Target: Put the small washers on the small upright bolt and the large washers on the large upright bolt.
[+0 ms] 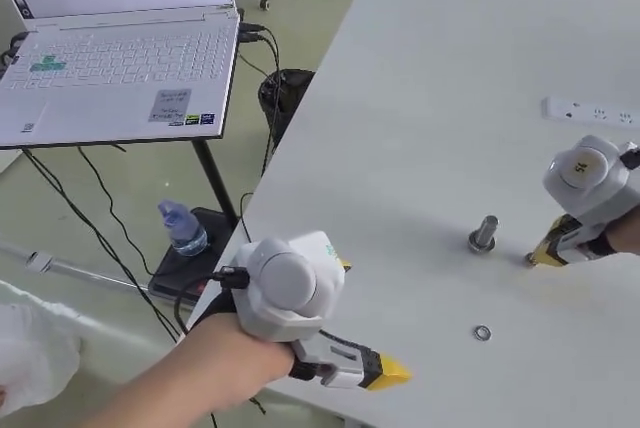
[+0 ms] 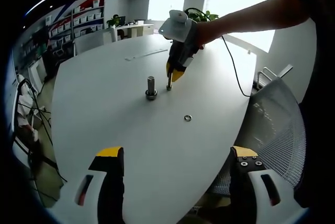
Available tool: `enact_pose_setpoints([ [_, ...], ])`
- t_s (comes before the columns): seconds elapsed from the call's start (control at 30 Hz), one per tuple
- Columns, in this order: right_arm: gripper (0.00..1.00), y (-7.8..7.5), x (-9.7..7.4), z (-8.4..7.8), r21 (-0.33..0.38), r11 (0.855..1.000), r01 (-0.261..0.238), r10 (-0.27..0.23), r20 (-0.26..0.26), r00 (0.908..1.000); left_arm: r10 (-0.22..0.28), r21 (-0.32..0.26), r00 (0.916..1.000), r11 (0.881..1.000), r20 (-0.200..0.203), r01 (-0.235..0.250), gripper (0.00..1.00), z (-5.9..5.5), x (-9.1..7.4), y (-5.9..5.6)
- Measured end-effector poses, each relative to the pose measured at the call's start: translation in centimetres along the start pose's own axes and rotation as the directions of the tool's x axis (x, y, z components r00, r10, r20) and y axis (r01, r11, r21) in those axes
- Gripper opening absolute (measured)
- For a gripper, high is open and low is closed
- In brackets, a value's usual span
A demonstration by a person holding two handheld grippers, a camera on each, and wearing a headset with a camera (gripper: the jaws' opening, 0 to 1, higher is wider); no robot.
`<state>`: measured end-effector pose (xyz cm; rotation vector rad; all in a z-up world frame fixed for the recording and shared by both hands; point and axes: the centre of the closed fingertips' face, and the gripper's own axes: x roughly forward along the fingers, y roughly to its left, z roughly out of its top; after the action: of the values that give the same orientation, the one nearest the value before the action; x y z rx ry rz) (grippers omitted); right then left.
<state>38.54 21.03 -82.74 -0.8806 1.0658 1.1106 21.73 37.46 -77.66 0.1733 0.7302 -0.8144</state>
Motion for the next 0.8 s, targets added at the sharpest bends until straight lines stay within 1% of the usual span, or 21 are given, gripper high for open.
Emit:
enact_pose_setpoints([
  [0.1, 0.18, -0.1, -0.4, 0.2, -0.011, 1.000, 0.004, -0.004, 0.000, 1.0000, -0.002, 0.008, 0.9999, 1.000, 0.011, 0.002, 0.83, 0.2, -0.2, -0.1],
  [0.27, 0.18, 0.1, -1.1, 0.2, -0.020, 1.000, 0.004, -0.005, -0.012, 0.9999, 0.001, 0.012, 1.0000, 1.000, 0.007, -0.001, 0.83, 0.1, -0.3, -0.2],
  [0.4, 0.18, 0.1, -1.8, 0.5, -0.031, 0.999, 0.008, -0.009, -0.006, 0.9999, 0.003, 0.015, 0.9999, 1.000, 0.010, -0.004, 0.83, 0.3, -0.7, -0.1],
  [0.57, 0.18, 0.1, -2.2, 0.7, -0.041, 0.999, 0.013, -0.014, -0.013, 0.9998, 0.004, 0.025, 0.9999, 1.000, 0.014, -0.005, 0.83, 0.5, -0.7, -0.1],
  [0.67, 0.18, 0.3, -2.5, 1.1, -0.044, 0.999, 0.018, -0.018, -0.005, 0.9998, -0.001, 0.029, 0.9999, 1.000, 0.016, 0.000, 0.83, 0.6, -0.7, -0.3],
  [0.8, 0.18, 1.2, -2.6, 1.4, -0.056, 0.998, 0.012, -0.012, 0.002, 0.9999, -0.007, 0.032, 0.9999, 0.999, 0.011, 0.006, 0.83, 0.3, -0.5, -0.7],
])
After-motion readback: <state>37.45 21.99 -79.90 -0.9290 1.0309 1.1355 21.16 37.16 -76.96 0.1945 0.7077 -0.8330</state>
